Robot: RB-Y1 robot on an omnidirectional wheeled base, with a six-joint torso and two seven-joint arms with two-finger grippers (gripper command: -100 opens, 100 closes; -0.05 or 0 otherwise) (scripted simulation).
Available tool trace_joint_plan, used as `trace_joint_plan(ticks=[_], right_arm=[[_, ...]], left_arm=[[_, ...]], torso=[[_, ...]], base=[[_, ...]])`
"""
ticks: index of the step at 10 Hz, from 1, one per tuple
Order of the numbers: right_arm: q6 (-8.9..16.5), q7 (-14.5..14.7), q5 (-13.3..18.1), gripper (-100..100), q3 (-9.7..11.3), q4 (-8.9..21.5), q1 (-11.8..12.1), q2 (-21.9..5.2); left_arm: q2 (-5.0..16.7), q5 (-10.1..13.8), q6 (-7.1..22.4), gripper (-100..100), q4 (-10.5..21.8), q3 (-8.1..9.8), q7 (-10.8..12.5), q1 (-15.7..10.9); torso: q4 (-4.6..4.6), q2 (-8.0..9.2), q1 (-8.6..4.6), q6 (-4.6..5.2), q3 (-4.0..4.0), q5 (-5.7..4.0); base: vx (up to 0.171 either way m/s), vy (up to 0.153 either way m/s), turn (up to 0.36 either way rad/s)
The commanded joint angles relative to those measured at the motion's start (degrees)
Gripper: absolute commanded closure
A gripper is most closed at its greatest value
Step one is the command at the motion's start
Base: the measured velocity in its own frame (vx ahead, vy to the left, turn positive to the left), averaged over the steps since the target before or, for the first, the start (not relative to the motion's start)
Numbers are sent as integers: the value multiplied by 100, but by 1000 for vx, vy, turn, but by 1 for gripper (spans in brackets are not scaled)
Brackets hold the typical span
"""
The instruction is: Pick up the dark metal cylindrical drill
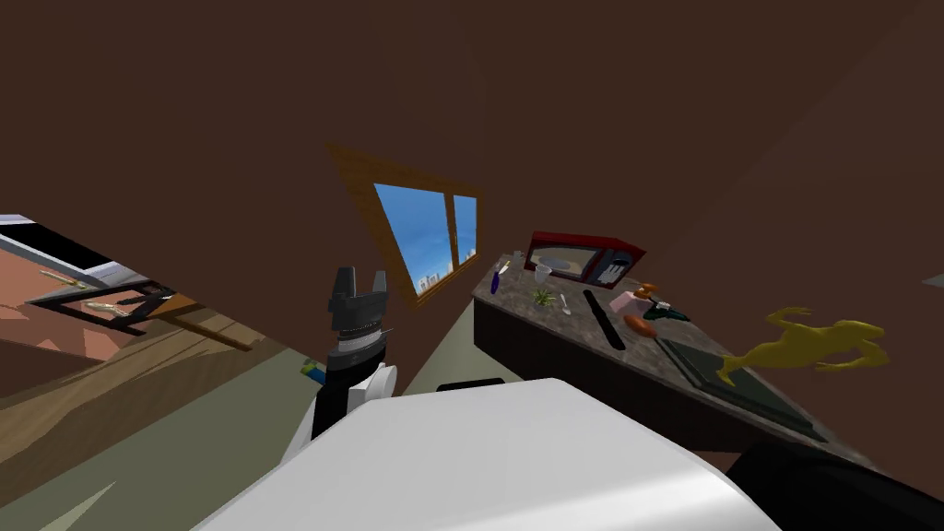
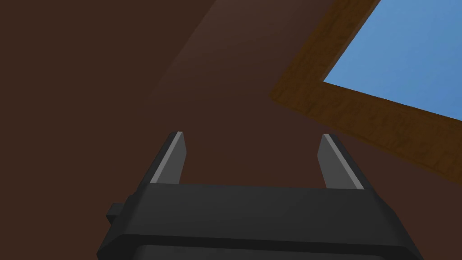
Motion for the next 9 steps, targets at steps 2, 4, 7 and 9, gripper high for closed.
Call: trace_joint_plan(ticks=[2,4,7,9], right_arm=[[-171,-167,-192,-100,207,536,324,-397],[-171,-167,-192,-100,207,726,324,-464],[-249,-243,-284,-100,298,991,482,-672],[-331,-318,-374,-100,381,1309,635,-864]], left_arm=[[0,0,0,0,0,-1,0,-1],[0,0,0,0,0,0,0,0],[0,0,0,0,0,0,0,0],[0,0,0,0,0,0,0,0]], torso=[[-1,-4,1,-8,-2,2],[-4,-17,-3,-5,-10,1],[-2,-10,-4,-1,-6,-1],[3,7,3,5,4,0]], base=[[49,24,433],[46,-3,223],[34,-4,209],[14,8,120]])
